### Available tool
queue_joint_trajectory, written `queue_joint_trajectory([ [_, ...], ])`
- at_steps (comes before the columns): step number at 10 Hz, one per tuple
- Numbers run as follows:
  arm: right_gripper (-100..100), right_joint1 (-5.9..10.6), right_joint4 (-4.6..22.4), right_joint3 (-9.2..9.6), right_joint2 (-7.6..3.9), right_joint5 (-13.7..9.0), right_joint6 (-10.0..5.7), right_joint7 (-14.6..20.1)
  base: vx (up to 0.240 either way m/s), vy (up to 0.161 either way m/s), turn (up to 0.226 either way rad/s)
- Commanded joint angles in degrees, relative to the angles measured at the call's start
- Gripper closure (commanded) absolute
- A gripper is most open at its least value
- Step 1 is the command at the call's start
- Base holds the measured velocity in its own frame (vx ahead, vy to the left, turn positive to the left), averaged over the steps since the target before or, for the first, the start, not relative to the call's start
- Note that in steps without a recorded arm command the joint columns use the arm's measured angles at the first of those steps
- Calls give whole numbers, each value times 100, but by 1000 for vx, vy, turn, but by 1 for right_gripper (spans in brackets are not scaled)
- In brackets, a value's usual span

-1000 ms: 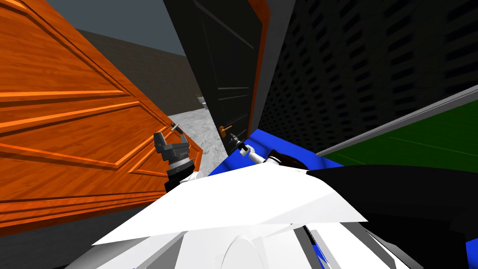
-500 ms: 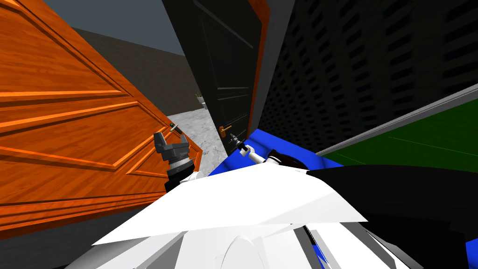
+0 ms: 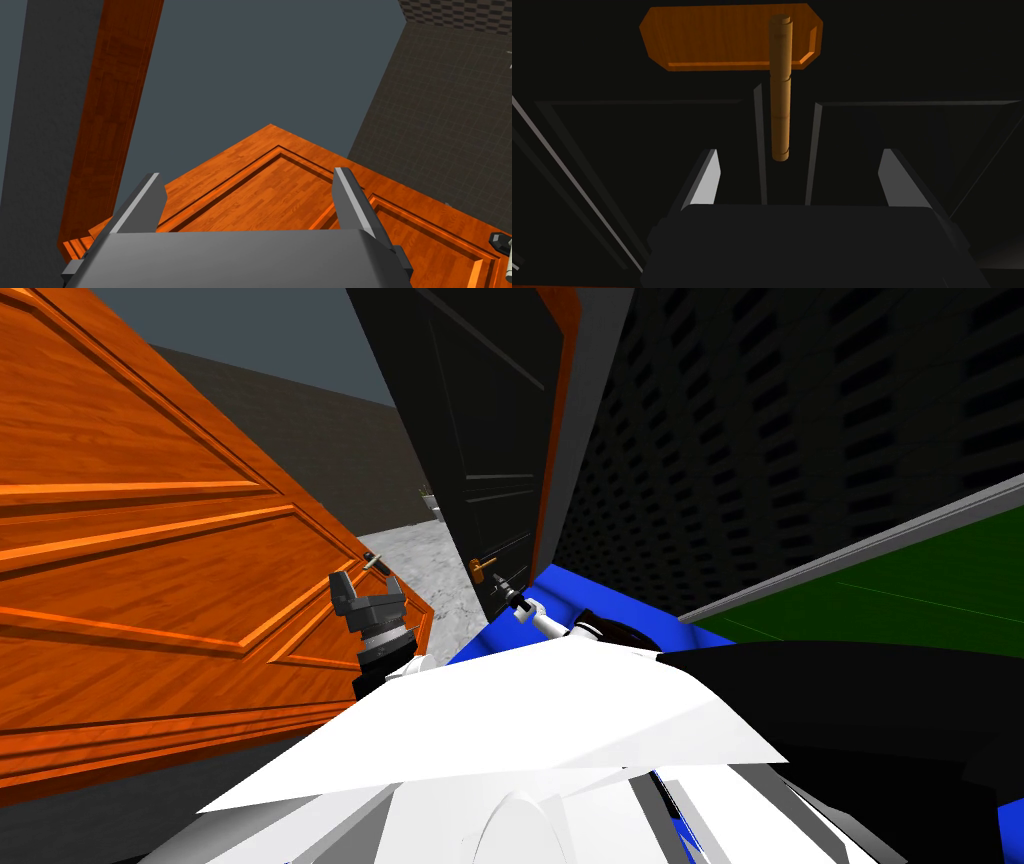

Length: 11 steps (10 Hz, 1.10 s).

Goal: Push the door open

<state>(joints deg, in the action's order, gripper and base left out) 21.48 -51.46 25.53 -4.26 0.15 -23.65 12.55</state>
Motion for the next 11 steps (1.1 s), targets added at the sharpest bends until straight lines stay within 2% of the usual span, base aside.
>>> queue_joint_trajectory([
  [1, -100, -1, 0, 0, 0, 0, 0, 0, 0, 0, 0],
  [2, -100, -1, 0, 0, 0, 0, 0, 0, -10, 1, 33],
  [3, -100, 15, 3, 88, -30, -2, 26, 68, 9, -1, -29],
  [11, -100, 15, 3, 88, -30, -2, 26, 68, 4, 0, -2],
])
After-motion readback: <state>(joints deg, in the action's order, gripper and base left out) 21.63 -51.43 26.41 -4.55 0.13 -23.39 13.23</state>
